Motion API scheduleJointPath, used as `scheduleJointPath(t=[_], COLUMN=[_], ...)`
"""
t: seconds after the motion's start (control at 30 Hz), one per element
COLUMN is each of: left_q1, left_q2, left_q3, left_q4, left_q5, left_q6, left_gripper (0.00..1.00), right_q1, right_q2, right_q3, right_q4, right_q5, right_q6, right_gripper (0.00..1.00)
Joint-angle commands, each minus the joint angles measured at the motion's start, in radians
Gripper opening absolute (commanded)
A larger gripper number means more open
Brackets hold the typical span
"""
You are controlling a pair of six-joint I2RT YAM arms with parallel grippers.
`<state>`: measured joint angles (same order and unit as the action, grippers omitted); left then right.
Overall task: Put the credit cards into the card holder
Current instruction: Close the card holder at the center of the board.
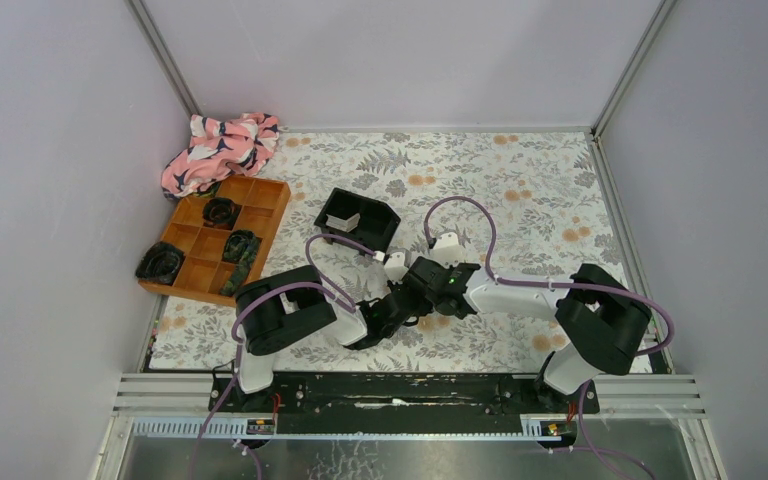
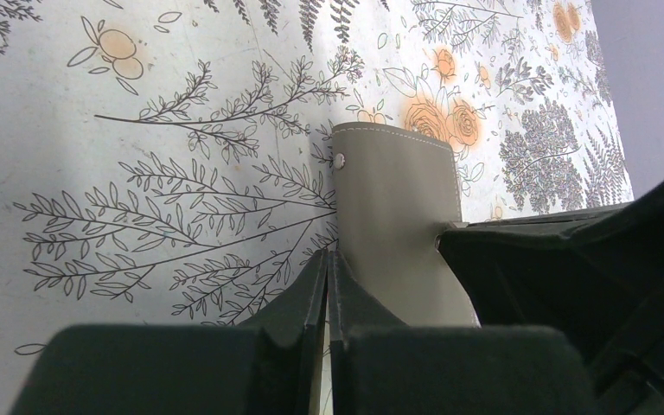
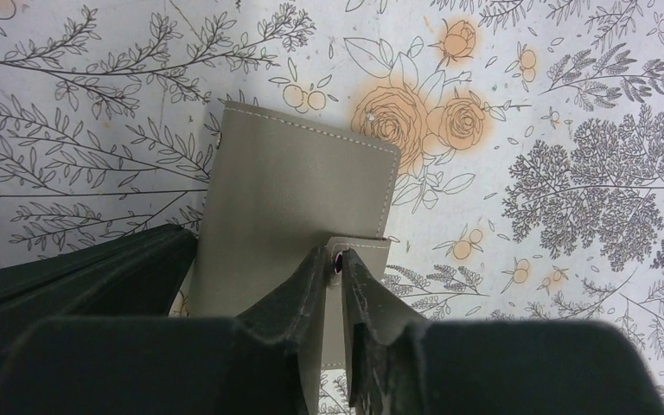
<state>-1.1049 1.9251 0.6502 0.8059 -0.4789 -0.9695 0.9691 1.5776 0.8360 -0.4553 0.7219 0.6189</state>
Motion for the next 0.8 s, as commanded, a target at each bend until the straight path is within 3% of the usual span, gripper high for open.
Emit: scheduleJointPath(t=[0.0,0.77], left_q1=[0.004,0.003], left_q2=[0.037,0.038], left_q3=[-0.001,-0.007], left_q4=[-0.065,-0.057], left_q5=[0.006,0.010], left_q6=[0.014,0.008], left_gripper=[0.05,0.05], right_q1=[0.027,0.031], right_q2=[-0.037,-0.010], right_q3=[0.006,-0.019], right_q4=[-0.016,0.002], right_q5=[0.016,0.002], right_q6=[0.031,0.045], right_gripper=[0.19,0.14])
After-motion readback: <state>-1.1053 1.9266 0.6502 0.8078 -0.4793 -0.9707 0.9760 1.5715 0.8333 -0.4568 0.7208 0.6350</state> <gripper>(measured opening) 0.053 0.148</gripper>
